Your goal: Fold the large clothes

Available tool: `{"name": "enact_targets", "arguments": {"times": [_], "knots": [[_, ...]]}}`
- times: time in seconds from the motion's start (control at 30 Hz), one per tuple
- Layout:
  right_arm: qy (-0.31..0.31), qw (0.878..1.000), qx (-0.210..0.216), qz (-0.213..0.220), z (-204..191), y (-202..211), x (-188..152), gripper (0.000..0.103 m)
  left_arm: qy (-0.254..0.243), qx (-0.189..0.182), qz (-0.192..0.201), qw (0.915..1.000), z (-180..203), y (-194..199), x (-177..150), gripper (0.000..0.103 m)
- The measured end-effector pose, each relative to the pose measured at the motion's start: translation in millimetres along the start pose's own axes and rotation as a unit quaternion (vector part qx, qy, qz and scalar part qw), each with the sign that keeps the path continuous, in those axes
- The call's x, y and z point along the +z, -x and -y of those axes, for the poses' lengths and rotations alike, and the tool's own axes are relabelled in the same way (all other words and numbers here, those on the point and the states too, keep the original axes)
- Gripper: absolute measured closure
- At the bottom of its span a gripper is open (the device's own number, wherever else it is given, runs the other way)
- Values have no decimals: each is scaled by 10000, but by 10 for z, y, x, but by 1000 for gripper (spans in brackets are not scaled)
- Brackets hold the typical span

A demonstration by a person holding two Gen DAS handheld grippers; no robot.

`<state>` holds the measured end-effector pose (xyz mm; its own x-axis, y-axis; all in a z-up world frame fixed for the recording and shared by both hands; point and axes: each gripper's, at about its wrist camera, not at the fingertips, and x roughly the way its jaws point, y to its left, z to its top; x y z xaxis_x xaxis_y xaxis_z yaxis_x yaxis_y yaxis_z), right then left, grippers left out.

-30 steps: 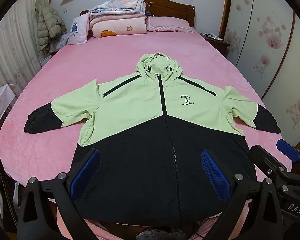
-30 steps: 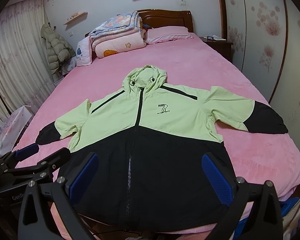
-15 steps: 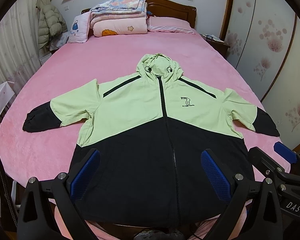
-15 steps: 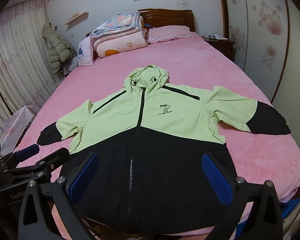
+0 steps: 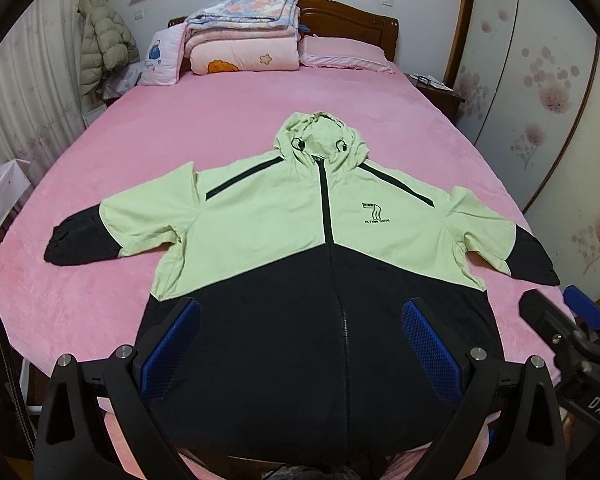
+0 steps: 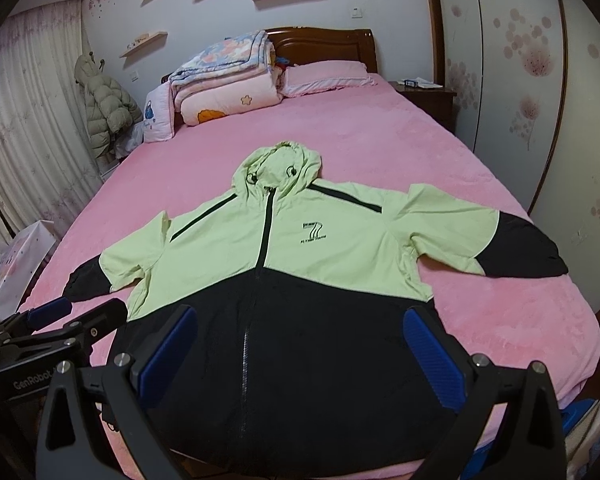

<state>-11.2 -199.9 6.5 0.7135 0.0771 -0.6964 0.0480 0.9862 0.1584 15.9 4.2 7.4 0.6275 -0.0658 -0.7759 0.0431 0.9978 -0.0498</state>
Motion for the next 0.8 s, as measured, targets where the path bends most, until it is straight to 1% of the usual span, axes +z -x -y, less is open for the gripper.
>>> {"name": "enact_targets", "arguments": {"times": [0.2, 0.3, 0.4, 0.5, 0.63, 0.8], "knots": [[52, 9998, -32, 163, 69, 61, 123, 0, -66, 73, 247, 9996, 71, 67, 143, 3], [83, 9996, -43, 265, 107, 104, 199, 0, -115, -69, 323, 9994, 117, 106, 242, 3], [118, 9991, -83, 387, 144, 157, 285, 0, -54, -239, 401, 9989, 144, 162, 348, 3], [149, 9985, -124, 520, 185, 222, 365, 0, -54, -302, 533, 9981, 195, 205, 446, 3], [125, 9976, -130, 671, 280, 301, 496, 0, -201, -190, 670, 9974, 320, 236, 575, 3], [12, 9955, -272, 906, 502, 391, 687, 0, -486, -347, 689, 9958, 535, 240, 780, 3]]}}
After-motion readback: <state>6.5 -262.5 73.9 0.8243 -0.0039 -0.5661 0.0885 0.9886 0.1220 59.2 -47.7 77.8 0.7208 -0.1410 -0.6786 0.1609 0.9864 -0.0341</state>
